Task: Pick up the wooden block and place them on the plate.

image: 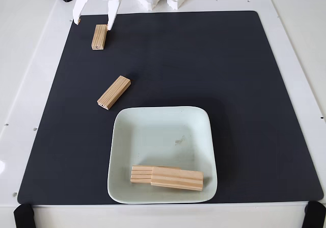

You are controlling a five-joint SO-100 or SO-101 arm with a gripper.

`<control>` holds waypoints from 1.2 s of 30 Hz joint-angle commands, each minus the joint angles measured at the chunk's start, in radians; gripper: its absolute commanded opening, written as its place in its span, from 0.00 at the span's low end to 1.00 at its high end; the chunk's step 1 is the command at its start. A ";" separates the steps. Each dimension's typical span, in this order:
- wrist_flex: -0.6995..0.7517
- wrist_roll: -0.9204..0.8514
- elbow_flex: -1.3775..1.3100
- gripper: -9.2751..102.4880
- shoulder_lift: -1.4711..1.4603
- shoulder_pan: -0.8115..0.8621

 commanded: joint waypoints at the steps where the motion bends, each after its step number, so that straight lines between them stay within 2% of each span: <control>1: -0.017 0.005 -0.009 0.41 -0.038 0.002; 14: -0.087 0.005 -0.021 0.41 -0.106 0.008; 27: -0.087 0.005 -0.008 0.40 -0.106 -0.003; 29: -0.087 0.005 -0.005 0.36 -0.106 -0.002; 36: -0.115 0.005 -0.003 0.10 -0.106 0.009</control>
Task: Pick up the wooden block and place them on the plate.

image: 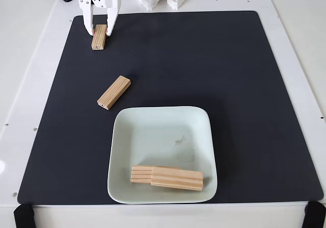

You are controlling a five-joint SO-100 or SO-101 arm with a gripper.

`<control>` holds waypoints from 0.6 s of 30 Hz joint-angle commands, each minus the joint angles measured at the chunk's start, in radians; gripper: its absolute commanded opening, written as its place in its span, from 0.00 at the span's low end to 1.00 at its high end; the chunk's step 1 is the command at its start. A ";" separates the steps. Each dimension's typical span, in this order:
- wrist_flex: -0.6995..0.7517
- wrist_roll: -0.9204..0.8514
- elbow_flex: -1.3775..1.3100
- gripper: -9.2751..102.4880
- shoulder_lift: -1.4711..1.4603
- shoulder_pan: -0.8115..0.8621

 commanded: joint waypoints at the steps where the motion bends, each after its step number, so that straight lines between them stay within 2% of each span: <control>1: -0.012 0.005 -0.003 0.08 0.003 0.009; 13: -0.009 0.002 -0.031 0.08 0.023 -0.003; 18: 0.003 -0.011 -0.175 0.08 0.092 -0.026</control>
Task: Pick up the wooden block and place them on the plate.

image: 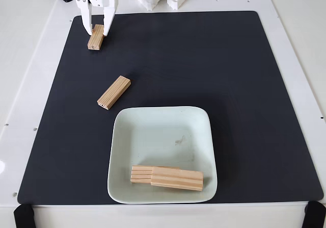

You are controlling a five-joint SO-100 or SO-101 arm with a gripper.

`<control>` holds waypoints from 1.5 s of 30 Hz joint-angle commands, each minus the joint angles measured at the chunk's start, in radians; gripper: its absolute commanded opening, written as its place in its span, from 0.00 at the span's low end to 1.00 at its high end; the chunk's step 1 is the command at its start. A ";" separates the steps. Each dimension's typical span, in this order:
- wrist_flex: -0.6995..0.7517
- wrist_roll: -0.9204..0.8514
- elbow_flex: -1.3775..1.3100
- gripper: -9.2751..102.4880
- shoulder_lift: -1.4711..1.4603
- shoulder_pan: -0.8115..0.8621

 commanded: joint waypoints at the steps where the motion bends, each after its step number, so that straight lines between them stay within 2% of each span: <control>1: 0.005 -0.009 -0.127 0.08 0.100 -0.043; 11: 0.006 -0.015 -0.350 0.08 0.334 -0.311; 17: -0.006 -0.293 -0.460 0.08 0.331 -0.503; 22: -0.008 -0.555 -0.578 0.08 0.110 -0.609; 29: 0.006 -0.881 -0.979 0.08 -0.347 -0.696; 33: 0.006 -1.006 -1.177 0.08 -0.572 -0.710; 37: 0.006 -1.057 -1.302 0.08 -0.741 -0.710; 45: 0.006 -1.045 -1.436 0.08 -0.959 -0.706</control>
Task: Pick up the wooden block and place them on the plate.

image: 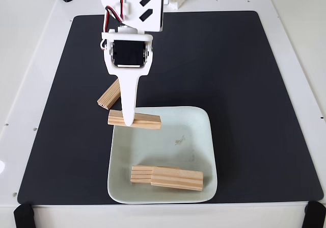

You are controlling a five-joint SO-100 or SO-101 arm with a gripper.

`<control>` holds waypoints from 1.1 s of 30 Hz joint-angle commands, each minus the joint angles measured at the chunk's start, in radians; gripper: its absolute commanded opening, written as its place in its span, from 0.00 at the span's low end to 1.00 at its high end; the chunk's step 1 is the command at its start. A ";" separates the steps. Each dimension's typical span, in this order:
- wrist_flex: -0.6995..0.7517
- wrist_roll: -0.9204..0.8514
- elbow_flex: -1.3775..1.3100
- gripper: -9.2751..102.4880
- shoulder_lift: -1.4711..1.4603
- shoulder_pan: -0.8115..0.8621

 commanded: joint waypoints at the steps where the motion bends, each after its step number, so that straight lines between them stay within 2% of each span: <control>1: 0.005 0.003 -0.092 0.08 -0.029 -0.002; 8: 0.003 0.115 -0.193 0.08 -0.110 -0.006; 22: -0.003 0.178 -0.221 0.08 -0.137 -0.081; 33: -0.009 0.170 -0.212 0.08 -0.140 -0.074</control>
